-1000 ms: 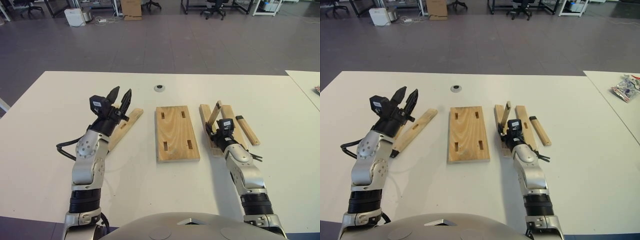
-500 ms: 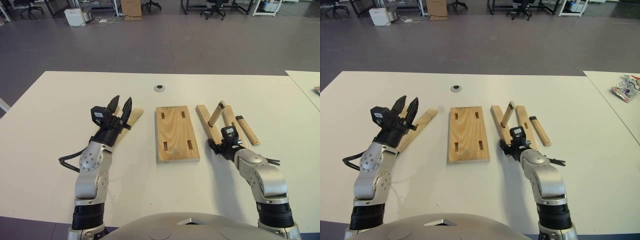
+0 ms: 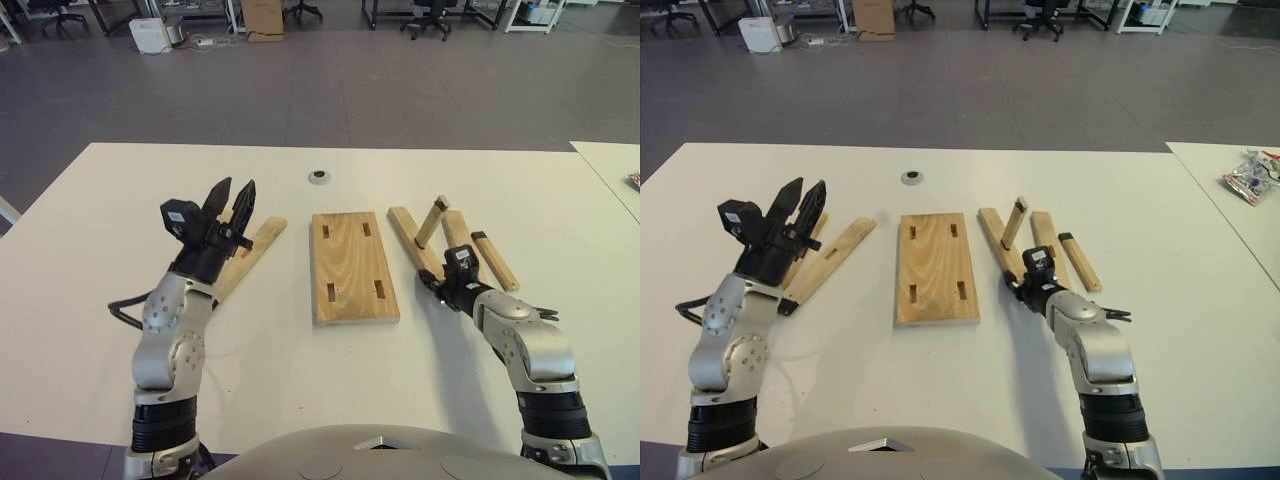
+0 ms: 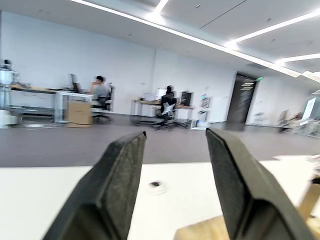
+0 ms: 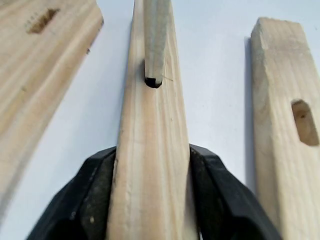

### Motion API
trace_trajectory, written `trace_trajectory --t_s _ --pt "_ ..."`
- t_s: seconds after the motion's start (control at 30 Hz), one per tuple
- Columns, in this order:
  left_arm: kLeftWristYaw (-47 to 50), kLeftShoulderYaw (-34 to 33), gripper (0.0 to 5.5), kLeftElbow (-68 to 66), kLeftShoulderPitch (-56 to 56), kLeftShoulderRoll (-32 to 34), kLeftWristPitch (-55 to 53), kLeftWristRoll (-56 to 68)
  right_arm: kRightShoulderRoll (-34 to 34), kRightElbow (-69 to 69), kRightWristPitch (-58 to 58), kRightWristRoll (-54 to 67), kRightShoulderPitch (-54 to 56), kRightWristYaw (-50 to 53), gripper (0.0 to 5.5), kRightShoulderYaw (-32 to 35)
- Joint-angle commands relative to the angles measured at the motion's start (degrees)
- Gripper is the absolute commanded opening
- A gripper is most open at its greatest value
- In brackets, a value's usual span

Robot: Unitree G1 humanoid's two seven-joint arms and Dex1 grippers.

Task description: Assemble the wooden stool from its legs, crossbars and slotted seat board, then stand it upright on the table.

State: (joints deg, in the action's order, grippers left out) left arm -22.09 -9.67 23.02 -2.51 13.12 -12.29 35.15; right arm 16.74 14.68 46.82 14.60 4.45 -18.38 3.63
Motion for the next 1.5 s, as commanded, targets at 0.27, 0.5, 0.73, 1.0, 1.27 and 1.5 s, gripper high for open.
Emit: trace_trajectory --t_s 0.27,0.5,0.73,1.0,1.27,1.5 --pt "0.05 -9.41 2.72 -8.33 -23.99 12.53 -29.05 50.36 1.12 1.69 13.74 39.13 30.70 -14.99 2.09 12.78" --pt "-0.08 -7.28 3.83 -15.00 -29.80 18.03 -40.60 60.99 1.83 2.72 21.15 57.62 32.53 -12.91 2.08 13.27" --pt "0.61 -7.88 3.83 -16.29 -31.35 17.85 -42.29 65.57 3.91 5.30 21.80 61.77 29.54 -11.83 2.08 8.38" --pt "-0.48 -7.23 3.83 -14.32 -29.60 20.07 -44.62 71.12 4.45 4.73 20.16 63.45 28.12 -10.19 2.08 6.15" --pt "-1.02 -6.82 3.65 -15.16 -28.92 19.10 -43.10 65.56 7.43 6.49 20.64 67.64 27.23 -11.56 2.08 3.94" --pt "-1.63 -7.84 2.49 -14.63 -27.71 18.31 -41.78 64.13 7.62 5.26 18.89 68.36 27.31 -10.18 2.08 4.12"
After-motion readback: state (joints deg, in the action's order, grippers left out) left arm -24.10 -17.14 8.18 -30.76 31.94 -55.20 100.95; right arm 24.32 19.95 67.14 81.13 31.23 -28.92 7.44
